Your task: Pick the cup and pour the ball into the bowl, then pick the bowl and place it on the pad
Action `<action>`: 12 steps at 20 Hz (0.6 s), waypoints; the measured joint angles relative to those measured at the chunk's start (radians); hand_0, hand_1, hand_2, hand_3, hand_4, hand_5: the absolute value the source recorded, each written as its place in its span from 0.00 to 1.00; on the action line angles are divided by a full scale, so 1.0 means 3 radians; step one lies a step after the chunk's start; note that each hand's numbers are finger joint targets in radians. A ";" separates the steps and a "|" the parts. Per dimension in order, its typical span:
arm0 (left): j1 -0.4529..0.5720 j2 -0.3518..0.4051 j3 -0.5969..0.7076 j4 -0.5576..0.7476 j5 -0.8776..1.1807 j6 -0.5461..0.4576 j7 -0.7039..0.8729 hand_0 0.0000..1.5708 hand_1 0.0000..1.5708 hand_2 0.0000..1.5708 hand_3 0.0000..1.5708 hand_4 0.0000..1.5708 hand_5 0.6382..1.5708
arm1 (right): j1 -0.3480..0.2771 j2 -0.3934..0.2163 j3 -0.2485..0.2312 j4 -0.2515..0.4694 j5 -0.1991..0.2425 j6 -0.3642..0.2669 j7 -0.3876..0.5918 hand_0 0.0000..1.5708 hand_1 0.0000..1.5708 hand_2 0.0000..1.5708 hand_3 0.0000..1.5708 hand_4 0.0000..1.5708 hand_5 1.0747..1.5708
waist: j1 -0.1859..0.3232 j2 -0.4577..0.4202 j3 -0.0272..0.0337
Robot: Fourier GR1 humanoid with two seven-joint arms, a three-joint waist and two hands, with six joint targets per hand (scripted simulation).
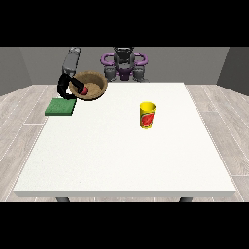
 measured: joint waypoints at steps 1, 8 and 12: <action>0.0022 -0.0042 -0.0020 -0.0042 -0.0008 0.0034 -0.0003 0.00 0.00 0.00 0.00 0.00 0.97 | 0.0007 -0.0057 -0.0033 0.0064 -0.0003 0.0047 -0.0059 1.00 1.00 1.00 1.00 0.82 0.89 | 0.0006 -0.0006 0.0001; 0.0007 -0.0052 -0.0034 -0.0247 0.0031 0.0160 0.0078 0.00 0.00 0.00 0.00 0.00 0.96 | -0.0009 -0.0512 -0.0382 0.0493 -0.0150 0.0422 -0.0550 1.00 1.00 1.00 0.78 0.82 0.93 | -0.0003 0.0112 0.0005; 0.0016 -0.0044 -0.0041 -0.0391 0.0062 0.0182 0.0106 0.00 0.00 0.00 0.00 0.01 0.96 | -0.0045 -0.0691 -0.0608 0.0785 -0.0295 0.0609 -0.0803 1.00 1.00 1.00 0.64 0.83 0.94 | 0.0048 0.0213 0.0006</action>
